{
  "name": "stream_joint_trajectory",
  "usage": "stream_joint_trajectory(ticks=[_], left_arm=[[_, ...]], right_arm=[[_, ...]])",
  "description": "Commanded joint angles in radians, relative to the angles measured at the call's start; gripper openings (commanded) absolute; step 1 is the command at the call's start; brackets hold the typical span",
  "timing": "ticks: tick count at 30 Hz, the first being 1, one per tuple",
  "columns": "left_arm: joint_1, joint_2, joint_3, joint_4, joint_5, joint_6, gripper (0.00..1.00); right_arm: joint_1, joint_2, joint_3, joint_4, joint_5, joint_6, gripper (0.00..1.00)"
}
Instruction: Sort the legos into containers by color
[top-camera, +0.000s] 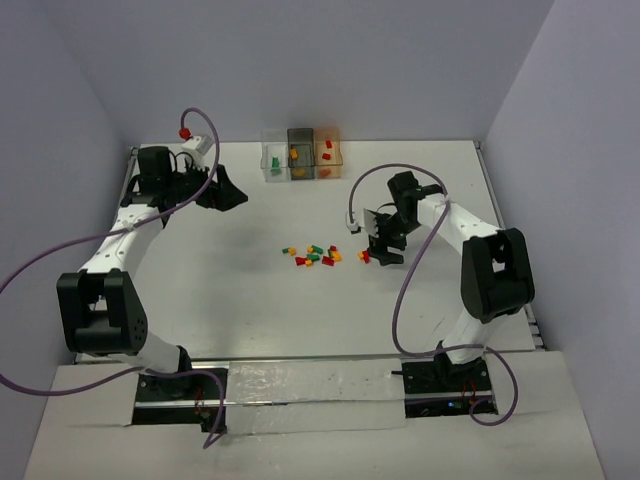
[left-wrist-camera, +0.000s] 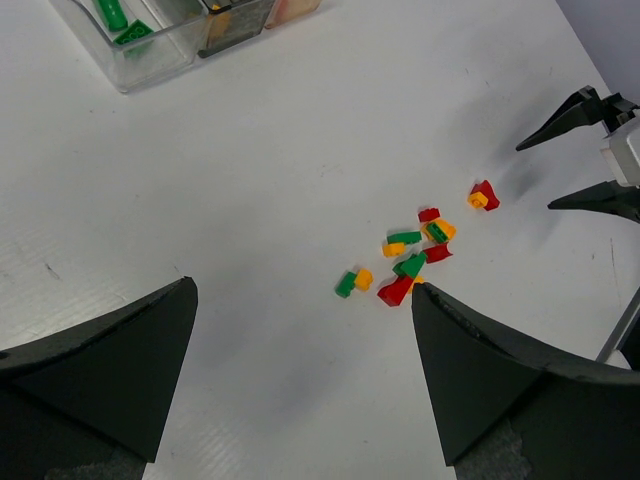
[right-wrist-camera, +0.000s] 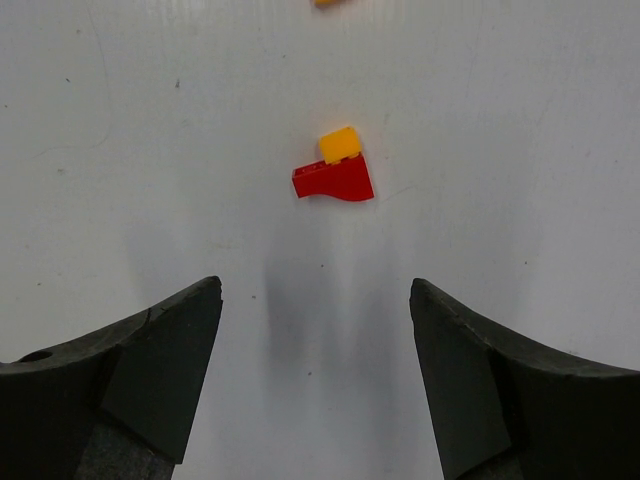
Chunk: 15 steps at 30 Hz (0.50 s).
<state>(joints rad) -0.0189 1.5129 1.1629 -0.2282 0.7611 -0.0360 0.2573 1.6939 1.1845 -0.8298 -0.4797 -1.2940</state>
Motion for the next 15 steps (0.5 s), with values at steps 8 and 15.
stream_joint_trajectory(ticks=[8,15], left_arm=[[-0.006,0.028,0.044,0.019,0.039,0.018,0.98],[-0.006,0.032,0.035,0.027,0.038,0.024,0.98]], right_arm=[[0.058,0.086,0.060,0.045,-0.044,-0.053,0.82],[0.094,0.110,0.046,0.064,-0.010,-0.053,0.80]])
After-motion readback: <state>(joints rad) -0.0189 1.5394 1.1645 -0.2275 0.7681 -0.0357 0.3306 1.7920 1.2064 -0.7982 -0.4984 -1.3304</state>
